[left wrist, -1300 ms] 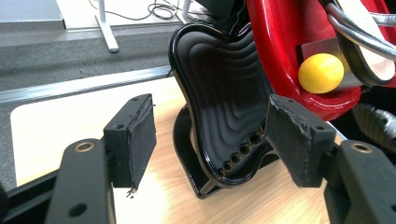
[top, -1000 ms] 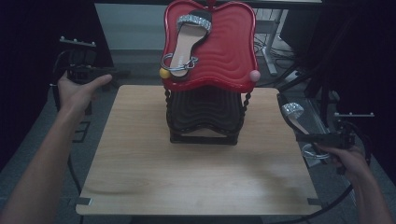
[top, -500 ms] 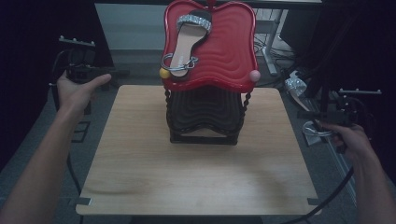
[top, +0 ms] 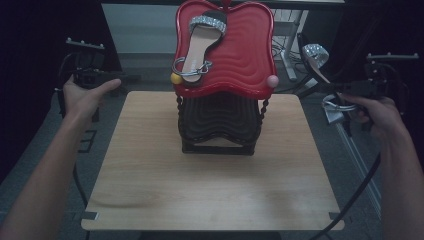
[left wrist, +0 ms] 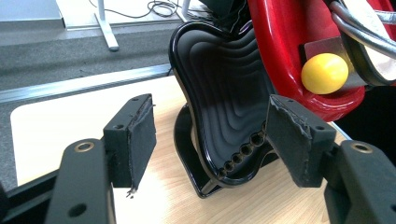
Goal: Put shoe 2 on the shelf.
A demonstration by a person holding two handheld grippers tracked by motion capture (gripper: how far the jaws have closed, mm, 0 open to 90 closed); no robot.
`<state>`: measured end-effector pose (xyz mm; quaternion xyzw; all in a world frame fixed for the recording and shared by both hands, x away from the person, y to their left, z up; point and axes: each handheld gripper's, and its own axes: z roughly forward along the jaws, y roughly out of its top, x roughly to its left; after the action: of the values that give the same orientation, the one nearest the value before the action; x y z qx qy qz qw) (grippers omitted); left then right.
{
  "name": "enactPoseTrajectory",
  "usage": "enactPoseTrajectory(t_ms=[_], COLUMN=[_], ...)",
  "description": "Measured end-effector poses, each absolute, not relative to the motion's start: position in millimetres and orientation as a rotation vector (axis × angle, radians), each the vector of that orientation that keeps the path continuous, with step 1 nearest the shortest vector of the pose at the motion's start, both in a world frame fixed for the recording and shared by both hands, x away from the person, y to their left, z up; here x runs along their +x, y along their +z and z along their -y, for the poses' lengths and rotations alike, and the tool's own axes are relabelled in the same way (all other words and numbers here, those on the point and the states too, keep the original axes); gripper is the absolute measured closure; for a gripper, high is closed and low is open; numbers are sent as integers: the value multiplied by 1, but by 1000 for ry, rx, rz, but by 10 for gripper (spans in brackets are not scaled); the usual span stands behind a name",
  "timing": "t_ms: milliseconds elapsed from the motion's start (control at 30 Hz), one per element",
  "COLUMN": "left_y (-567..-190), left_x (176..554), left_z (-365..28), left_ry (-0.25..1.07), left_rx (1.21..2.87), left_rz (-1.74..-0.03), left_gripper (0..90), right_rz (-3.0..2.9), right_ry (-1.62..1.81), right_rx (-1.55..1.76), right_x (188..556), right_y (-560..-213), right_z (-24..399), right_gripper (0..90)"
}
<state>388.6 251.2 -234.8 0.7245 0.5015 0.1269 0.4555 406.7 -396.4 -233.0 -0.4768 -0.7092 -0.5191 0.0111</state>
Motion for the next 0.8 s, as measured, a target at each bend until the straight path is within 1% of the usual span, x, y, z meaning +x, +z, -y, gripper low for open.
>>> enactPoseTrajectory(t_ms=[100,133,267,600,800], left_y=[-235,-234,-234,-235,-235], left_x=[388,388,388,389,390], left_z=[-252,-253,-254,-254,-253], left_ry=[313,316,315,316,317], left_rx=[1786,1787,1785,1790,1792], left_rz=[-1238,-1240,-1239,-1237,-1233], left_gripper=[338,338,337,338,338], right_rz=[2220,2232,2246,2292,2321], right_ry=[-1626,-1630,-1633,-1612,-1617], right_rx=[-1478,-1465,-1459,-1444,-1440], right_x=[410,414,422,439,451], right_y=[-224,-214,-199,-171,-150], right_z=[390,381,365,328,295], right_gripper=[428,428,428,427,428])
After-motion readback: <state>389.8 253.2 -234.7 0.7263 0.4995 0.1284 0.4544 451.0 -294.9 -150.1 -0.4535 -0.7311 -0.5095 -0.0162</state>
